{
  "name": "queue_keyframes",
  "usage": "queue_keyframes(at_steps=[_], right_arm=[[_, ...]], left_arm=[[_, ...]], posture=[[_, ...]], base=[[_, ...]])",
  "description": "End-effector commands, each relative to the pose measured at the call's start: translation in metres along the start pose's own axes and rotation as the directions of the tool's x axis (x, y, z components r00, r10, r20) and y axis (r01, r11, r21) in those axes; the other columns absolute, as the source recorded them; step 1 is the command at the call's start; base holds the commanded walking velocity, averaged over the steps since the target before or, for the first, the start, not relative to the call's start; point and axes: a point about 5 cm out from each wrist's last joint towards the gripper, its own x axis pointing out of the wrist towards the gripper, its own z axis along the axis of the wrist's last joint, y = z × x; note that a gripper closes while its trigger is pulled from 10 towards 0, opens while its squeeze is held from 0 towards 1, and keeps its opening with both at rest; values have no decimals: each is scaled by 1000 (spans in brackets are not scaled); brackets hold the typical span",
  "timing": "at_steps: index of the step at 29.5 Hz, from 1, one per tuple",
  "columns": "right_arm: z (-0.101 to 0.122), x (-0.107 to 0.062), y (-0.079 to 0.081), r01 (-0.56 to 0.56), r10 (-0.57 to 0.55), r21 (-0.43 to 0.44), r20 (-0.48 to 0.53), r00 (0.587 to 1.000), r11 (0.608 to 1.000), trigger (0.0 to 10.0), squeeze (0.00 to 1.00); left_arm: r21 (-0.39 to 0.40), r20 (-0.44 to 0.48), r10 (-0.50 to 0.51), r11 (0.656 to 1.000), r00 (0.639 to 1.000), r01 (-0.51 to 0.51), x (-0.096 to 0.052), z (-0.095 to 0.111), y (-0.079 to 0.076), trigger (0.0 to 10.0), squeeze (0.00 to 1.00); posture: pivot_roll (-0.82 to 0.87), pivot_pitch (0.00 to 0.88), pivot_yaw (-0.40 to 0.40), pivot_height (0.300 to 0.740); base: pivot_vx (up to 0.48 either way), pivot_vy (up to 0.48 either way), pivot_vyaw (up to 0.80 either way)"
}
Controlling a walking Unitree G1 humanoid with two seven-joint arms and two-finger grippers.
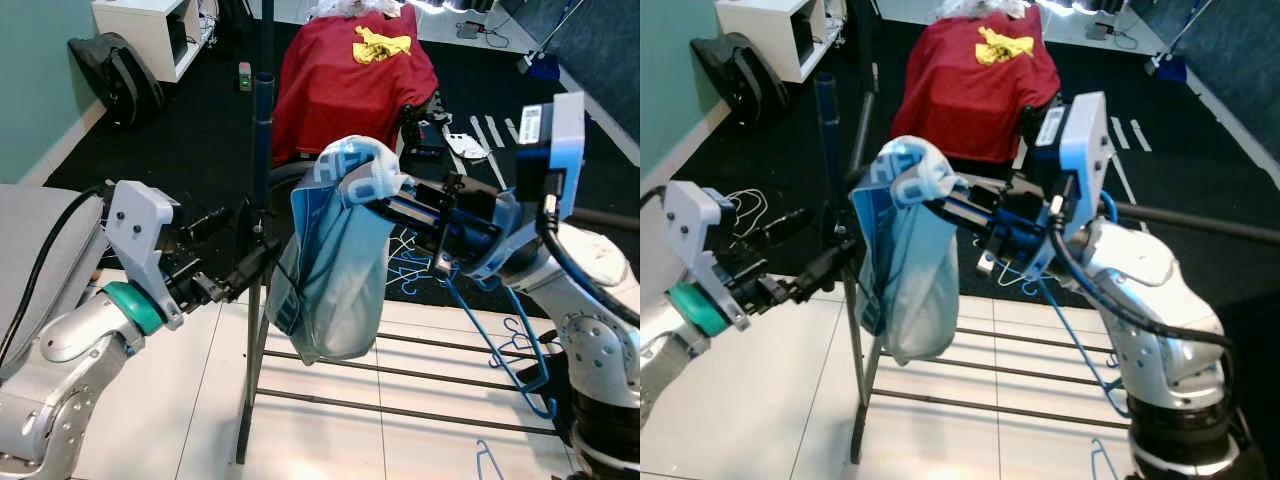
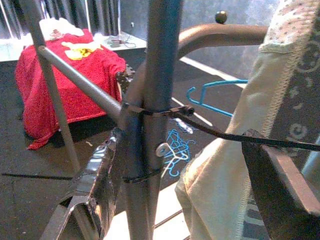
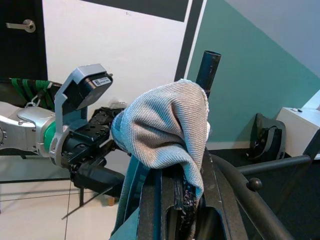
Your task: Hang hanger
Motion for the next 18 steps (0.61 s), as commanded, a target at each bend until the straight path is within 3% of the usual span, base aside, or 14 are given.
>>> queue_keyframes(at_steps=[1,3,4,5,6,11,13,18], right_arm=[[1,2,1,-14,14,-8,5,1000,1000,0,0],[0,2,1,-13,13,-10,4,1000,1000,0,0],[0,2,0,-11,11,-12,2,1000,1000,0,0],[0,2,0,-11,11,-12,2,1000,1000,0,0],[0,1,0,-7,7,-14,-2,1000,1000,0,0],[-1,0,-1,-2,2,-17,-6,1000,1000,0,0],[-1,0,-2,0,0,-17,-6,1000,1000,0,0],[-2,2,-1,-6,6,-13,2,1000,1000,0,0]], left_arm=[[-12,-14,-25,1000,1000,25,3,-3,-5,10000,1000],[-8,-28,-39,999,999,39,3,-5,-7,10000,1000],[-6,-39,-47,999,998,47,2,-7,-9,10000,929],[-6,-39,-47,999,998,47,2,-7,-9,10000,929],[-3,-51,-40,999,998,40,-1,-7,-7,10000,0],[13,-82,-40,999,996,41,-11,-6,2,10000,0],[7,-157,-176,984,972,180,-35,-2,3,10000,0],[-16,-148,-204,979,968,204,-31,-6,-9,10000,0]], posture=[[26,36,32,740],[21,37,35,740],[22,37,35,740],[22,37,35,740],[24,38,36,740],[25,39,37,740],[37,41,33,740],[34,41,32,740]], base=[[0,0,0],[0,0,0],[0,0,0],[0,0,0],[0,0,0],[0,0,0],[0,0,0],[0,0,0]])
